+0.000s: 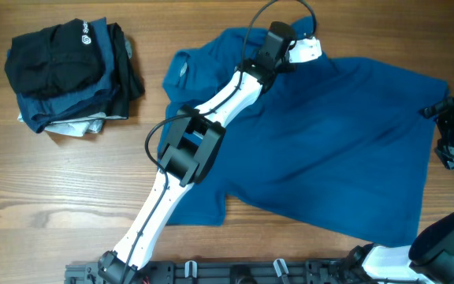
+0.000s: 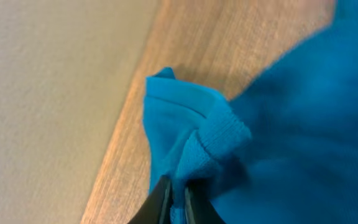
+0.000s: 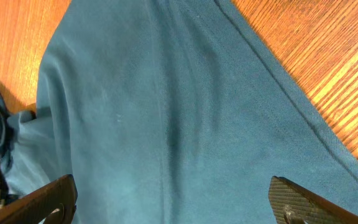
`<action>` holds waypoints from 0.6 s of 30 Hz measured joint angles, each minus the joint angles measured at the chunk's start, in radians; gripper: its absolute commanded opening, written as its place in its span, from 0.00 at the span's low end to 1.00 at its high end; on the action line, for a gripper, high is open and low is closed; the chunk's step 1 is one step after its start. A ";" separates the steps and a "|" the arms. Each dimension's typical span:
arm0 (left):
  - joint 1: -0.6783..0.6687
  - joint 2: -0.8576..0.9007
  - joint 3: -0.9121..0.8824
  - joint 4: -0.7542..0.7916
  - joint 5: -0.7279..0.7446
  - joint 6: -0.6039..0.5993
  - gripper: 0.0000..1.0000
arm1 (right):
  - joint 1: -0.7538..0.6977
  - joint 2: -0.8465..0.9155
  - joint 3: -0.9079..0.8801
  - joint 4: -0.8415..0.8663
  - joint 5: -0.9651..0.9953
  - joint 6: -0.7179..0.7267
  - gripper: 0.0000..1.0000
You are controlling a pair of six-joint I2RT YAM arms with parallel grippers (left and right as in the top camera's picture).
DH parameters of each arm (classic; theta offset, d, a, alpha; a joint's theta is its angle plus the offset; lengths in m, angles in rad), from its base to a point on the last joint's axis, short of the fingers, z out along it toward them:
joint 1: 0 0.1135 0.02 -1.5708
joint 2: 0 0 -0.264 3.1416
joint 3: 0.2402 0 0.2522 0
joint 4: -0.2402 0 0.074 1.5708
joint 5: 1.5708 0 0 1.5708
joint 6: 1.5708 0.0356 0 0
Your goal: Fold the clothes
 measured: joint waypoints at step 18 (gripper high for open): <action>0.142 0.000 0.000 0.128 0.133 -0.176 0.13 | 0.000 0.000 0.000 0.000 0.000 0.000 0.99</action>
